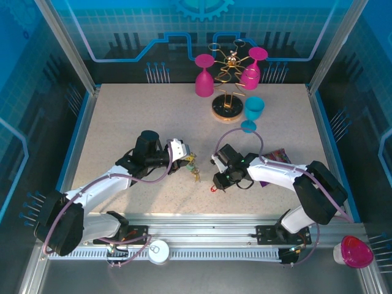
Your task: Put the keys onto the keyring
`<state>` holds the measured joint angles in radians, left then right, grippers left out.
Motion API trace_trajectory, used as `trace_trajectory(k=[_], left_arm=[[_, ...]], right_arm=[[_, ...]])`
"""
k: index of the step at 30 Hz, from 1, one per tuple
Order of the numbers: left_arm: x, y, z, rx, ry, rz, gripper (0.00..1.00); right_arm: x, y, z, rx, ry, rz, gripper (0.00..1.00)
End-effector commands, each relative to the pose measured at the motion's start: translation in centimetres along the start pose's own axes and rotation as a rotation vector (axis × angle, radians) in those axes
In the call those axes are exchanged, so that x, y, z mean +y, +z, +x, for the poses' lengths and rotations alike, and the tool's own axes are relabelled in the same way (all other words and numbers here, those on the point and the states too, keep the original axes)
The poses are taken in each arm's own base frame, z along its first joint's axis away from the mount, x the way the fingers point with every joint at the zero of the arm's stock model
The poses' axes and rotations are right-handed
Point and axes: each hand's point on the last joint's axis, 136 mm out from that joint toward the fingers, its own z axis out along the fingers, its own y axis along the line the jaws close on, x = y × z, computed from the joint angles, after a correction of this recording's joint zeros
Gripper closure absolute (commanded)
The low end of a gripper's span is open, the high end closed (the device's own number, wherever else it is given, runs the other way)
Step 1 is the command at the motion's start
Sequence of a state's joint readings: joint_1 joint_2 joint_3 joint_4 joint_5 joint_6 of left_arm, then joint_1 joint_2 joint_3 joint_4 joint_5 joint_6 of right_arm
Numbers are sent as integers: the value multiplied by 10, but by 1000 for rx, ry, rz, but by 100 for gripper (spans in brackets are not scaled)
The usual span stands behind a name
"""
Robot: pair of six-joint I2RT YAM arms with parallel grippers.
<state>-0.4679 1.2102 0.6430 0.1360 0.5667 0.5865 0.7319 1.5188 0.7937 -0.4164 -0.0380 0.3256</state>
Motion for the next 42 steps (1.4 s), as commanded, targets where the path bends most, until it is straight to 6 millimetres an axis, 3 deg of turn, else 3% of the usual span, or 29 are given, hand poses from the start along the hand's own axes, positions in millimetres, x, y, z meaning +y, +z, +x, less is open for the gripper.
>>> trace_trajectory(k=[1,26,36,42], left_arm=[[-7,0,-9,-42,48,36,100],[-9,0,-8,-35,51,42,100],[-8,-1,-8,-33,52,42,100],[-9,-1,-7,-30,52,44,100]], right_arm=[[-2,-4,7,27,12,4,73],[-3,6,12,68,11,9,80],[-2,7,13,72,8,3,86],[0,7,13,63,3,-6,96]])
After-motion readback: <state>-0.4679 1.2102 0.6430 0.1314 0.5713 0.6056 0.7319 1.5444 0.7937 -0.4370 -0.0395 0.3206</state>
